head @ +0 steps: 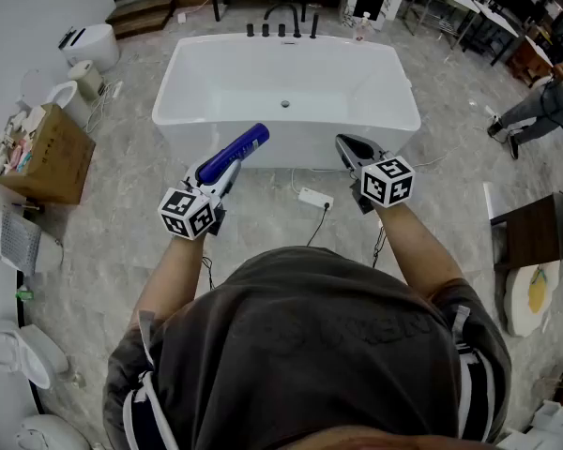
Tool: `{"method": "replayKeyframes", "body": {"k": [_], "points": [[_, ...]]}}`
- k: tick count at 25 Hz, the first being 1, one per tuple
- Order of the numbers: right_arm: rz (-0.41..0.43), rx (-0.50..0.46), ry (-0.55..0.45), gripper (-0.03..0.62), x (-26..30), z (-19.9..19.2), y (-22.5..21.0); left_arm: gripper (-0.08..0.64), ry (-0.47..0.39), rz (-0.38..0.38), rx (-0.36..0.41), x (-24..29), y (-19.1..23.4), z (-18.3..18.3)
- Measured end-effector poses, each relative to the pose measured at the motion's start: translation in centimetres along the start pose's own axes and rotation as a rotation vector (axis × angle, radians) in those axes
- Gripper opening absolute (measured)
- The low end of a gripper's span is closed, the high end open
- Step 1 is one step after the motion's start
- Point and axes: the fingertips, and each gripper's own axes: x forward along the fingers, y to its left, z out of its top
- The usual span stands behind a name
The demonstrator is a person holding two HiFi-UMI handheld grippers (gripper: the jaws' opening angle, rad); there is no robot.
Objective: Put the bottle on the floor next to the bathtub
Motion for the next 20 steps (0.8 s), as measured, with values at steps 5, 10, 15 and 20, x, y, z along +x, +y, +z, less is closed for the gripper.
{"method": "replayKeyframes", "body": {"k": [5,10,15,20], "points": [[0.005,-0.012,0.006,-0.009,-0.2,0.0,-0.4,0.141,0.006,0.001,0.003,0.5,-0.3,0.0],[0.004,-0.02,-0.009,-0.008,-1.0,0.4,-1.1,0.141,0.002,0.008,0.007,1.1,-1.3,0.3],[0.024,-0.034,-0.003,-0.008,-2.8,-0.6,-2.5,0.141,-0.019,0.022,-0.012,2.1,-3.6,-0.2],[0.0,0.001,0.022,-0.008,-1.7,-1.7,-3.3,0.141,-0.045,0.019,-0.067,1.6,-2.5,-0.5]]}}
